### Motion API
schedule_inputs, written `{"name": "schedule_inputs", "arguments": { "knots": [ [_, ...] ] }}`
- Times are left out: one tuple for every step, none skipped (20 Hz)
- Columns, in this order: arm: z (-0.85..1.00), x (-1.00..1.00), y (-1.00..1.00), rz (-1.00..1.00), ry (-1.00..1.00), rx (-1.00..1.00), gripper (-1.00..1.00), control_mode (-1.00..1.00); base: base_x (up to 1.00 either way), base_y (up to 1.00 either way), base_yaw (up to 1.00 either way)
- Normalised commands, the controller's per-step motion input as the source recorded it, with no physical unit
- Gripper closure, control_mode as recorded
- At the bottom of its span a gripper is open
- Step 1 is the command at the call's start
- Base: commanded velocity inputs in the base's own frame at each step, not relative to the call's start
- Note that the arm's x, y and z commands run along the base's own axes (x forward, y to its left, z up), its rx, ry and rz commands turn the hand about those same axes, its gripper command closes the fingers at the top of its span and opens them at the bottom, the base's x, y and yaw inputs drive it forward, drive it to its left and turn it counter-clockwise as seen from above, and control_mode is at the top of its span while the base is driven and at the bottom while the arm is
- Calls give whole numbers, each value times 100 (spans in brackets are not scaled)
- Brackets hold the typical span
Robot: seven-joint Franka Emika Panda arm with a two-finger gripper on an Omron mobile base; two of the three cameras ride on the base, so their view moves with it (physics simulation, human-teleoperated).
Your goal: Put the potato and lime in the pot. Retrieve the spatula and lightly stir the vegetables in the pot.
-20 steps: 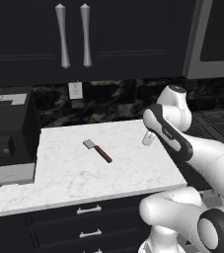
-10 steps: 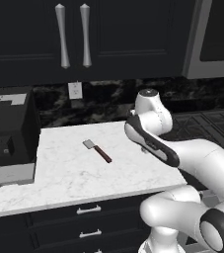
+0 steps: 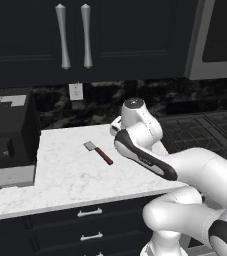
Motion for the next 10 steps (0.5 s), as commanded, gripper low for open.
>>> {"name": "schedule_inputs", "arguments": {
  "knots": [
    [-11, 18, 31, 74, 4, -11, -100, -100, 0, 0, 0],
    [-17, 20, 35, 73, 7, -9, -100, -100, 0, 0, 0],
    [-23, 23, 35, 72, 7, -7, -100, -100, 0, 0, 0],
    [-29, 24, 39, 70, 9, -6, -100, -100, 0, 0, 0],
    [-41, 31, 42, 66, 9, -6, -100, -100, 0, 0, 0],
    [-46, 41, 40, 63, 10, -5, -100, -100, 0, 0, 0],
    [-55, 49, 37, 59, 5, -8, -100, -100, 0, 0, 0],
    [-64, 62, 38, 54, 4, -11, -100, -100, 0, 0, 0],
    [-64, 64, 39, 50, 0, -14, -100, -100, 0, 0, 0],
    [-61, 65, 39, 47, 0, -16, -100, -100, 0, 0, 0]
  ]
}}
